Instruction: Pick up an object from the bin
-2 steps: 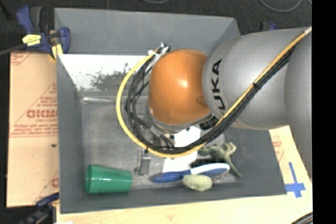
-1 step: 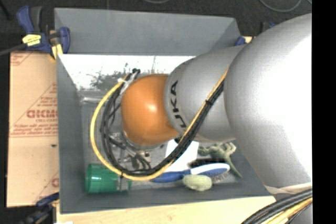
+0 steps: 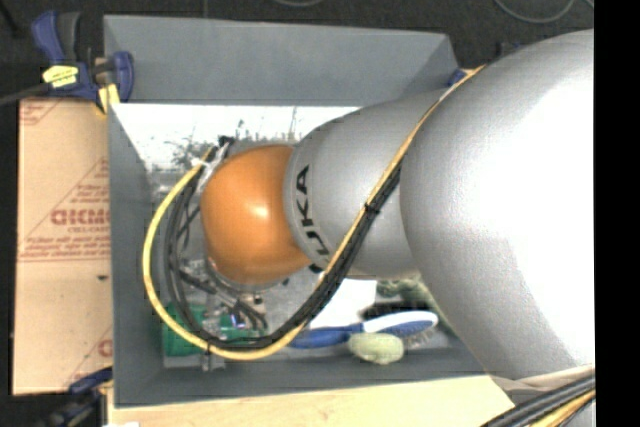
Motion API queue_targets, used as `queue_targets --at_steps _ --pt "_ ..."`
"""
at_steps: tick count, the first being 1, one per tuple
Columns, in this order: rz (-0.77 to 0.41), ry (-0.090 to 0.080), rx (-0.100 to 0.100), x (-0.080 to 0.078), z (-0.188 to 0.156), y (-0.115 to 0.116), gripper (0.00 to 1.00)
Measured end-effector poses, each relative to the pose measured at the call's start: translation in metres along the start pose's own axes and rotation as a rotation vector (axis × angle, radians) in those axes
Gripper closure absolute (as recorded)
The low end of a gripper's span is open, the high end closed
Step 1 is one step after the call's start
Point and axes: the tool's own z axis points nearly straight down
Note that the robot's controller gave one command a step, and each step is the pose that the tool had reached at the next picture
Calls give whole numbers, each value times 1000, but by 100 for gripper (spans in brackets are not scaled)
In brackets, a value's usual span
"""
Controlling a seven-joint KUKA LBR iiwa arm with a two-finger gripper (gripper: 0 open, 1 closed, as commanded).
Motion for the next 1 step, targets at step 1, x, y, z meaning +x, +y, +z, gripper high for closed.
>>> queue_targets --at_steps 1 --pt "181 1 -2 8 -16 -3 0"
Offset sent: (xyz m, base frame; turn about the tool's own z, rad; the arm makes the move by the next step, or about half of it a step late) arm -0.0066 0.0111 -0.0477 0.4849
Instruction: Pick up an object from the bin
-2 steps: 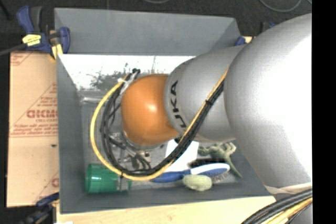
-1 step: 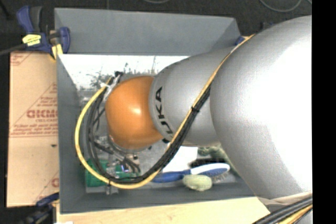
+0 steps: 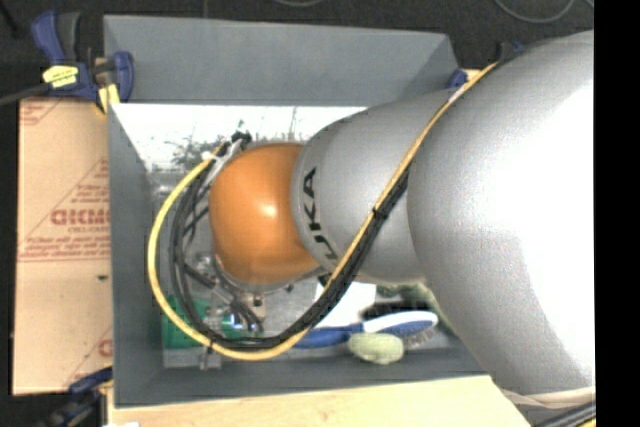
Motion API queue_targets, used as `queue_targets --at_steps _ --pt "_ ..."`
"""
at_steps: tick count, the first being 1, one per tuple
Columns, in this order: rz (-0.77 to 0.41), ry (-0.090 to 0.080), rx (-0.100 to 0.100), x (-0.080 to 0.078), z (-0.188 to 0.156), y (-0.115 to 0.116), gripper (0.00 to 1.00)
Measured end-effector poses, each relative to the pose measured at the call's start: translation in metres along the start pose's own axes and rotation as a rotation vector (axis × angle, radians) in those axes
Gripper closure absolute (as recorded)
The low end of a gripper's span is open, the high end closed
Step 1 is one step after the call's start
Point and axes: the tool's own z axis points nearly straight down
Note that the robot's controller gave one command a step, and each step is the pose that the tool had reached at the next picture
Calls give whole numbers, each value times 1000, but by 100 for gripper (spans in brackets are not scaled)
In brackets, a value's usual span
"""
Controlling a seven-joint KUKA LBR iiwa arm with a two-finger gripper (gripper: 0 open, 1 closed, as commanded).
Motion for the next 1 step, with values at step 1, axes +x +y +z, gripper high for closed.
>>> queue_targets --at_steps 1 --pt "300 -4 -3 -2 58 14 0"
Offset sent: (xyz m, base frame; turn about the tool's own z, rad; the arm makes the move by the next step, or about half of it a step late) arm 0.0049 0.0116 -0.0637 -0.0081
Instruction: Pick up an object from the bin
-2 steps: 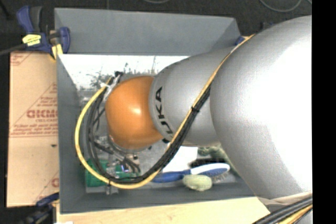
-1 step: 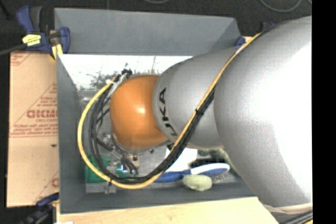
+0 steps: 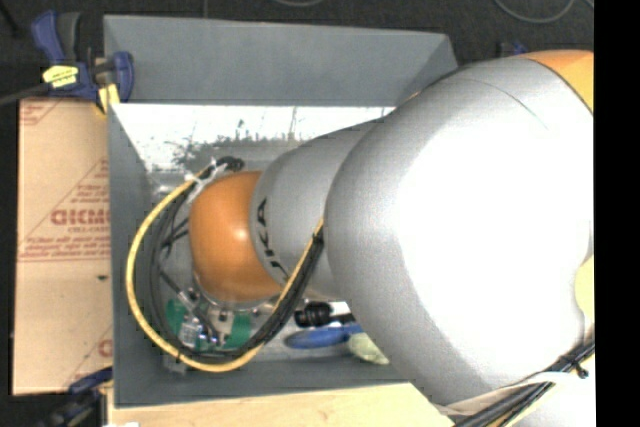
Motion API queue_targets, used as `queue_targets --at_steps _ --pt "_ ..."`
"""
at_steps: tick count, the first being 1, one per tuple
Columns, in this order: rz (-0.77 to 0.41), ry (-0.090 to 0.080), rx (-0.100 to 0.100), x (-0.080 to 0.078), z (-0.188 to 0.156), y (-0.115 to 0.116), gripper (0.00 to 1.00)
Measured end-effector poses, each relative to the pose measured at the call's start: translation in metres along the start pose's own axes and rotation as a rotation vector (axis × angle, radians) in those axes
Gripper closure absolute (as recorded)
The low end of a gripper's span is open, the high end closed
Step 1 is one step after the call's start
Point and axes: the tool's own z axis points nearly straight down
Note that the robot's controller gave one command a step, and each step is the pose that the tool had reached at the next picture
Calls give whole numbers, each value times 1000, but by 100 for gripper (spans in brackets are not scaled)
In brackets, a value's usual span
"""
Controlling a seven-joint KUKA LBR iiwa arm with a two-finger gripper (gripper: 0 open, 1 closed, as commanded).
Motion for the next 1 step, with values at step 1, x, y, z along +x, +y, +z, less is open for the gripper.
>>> queue_targets --at_steps 1 --pt "-204 -10 -3 -5 13 1 100"
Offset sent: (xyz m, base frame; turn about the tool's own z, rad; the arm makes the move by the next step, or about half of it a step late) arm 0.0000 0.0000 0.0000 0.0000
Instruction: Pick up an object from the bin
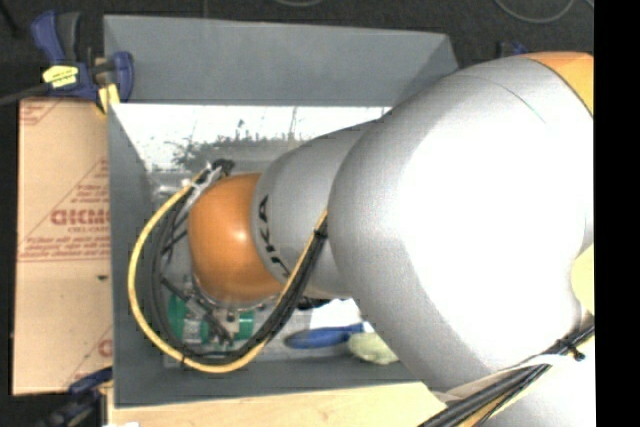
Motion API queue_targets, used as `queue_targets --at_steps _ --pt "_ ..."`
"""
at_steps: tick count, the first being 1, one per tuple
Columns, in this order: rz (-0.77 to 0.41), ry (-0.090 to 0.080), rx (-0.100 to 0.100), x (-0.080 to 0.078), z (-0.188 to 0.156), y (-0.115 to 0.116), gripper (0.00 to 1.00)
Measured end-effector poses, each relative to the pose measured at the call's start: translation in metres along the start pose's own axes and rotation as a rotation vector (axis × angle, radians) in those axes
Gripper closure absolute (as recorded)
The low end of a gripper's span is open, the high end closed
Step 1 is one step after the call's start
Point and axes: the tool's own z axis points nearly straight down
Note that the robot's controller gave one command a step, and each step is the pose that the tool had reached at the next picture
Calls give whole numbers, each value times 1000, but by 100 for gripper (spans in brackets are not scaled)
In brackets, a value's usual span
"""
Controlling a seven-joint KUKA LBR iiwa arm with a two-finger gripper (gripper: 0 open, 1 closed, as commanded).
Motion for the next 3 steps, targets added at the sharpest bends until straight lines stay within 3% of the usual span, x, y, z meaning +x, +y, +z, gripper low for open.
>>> queue_targets --at_steps 2,3 --pt "-40 14 8 3 -6 -2 100" --pt "-35 20 9 4 -28 -2 100"
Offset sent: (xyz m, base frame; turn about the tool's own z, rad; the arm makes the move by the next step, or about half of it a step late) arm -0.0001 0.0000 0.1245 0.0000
